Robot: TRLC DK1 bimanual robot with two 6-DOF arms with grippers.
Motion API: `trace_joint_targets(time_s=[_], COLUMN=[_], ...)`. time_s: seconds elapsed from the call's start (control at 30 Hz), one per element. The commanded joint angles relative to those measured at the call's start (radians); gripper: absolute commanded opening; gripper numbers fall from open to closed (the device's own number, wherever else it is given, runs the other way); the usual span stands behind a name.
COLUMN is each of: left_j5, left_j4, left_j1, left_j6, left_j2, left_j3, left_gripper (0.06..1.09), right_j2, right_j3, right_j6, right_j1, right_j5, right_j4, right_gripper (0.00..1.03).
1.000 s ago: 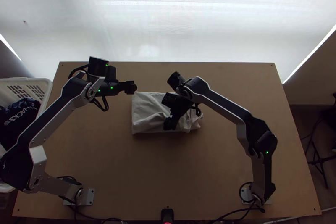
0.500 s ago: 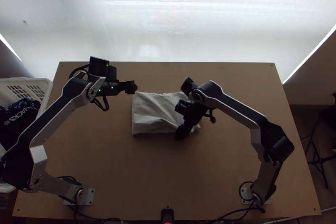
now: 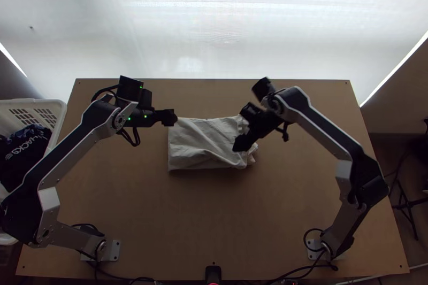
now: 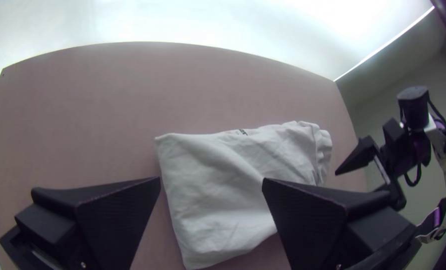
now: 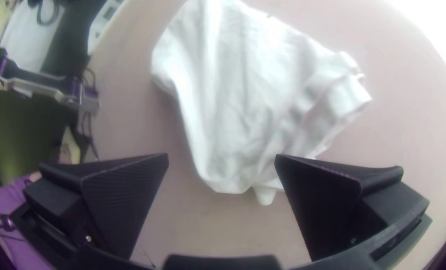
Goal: Fold the t-shirt
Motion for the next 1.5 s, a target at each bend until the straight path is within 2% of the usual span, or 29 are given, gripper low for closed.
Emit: trace_joint_targets(time_s=[0.0,0.17,0.23,0.4,0.7,1.03,1.1,1.13,1.17,1.3,1.47], left_j5=[0.004,0.004,0.004,0.004,0.001,-0.004,-0.004,-0.004,-0.004,-0.004,-0.004], left_j4=[-0.042,-0.037,-0.028,-0.011,-0.010,-0.008,-0.005,-0.005,-0.005,-0.005,-0.008], left_j1=[-0.042,-0.042,-0.048,-0.068,-0.061,-0.051,-0.050,-0.050,-0.048,-0.038,-0.024], left_j6=[0.008,0.001,-0.005,-0.019,-0.016,-0.012,-0.013,-0.012,-0.010,-0.010,-0.007], left_j2=[-0.028,-0.031,-0.031,-0.032,-0.051,-0.054,-0.054,-0.054,-0.054,-0.054,-0.059], left_j3=[-0.027,-0.031,-0.031,-0.024,-0.025,-0.020,-0.020,-0.020,-0.020,-0.022,-0.033], left_gripper=[1.04,1.04,1.04,1.04,1.04,1.04,1.04,1.04,1.04,1.04,1.04], right_j2=[0.023,0.080,0.126,0.211,0.368,0.405,0.403,0.402,0.399,0.376,0.342], right_j3=[0.002,-0.101,-0.120,-0.109,0.045,0.134,0.131,0.129,0.124,0.104,0.098], right_j6=[0.174,0.183,0.179,0.168,0.182,0.189,0.189,0.189,0.188,0.194,0.189], right_j1=[-0.215,-0.288,-0.298,-0.281,-0.236,-0.097,-0.081,-0.077,-0.075,-0.101,-0.192], right_j5=[-0.177,-0.318,-0.337,-0.343,-0.337,-0.306,-0.304,-0.304,-0.300,-0.287,-0.205], right_j4=[0.014,0.026,0.037,0.084,0.112,0.110,0.101,0.098,0.098,0.132,0.136], right_gripper=[0.99,0.99,0.99,0.99,0.99,0.97,0.90,0.82,0.69,0.03,0.03])
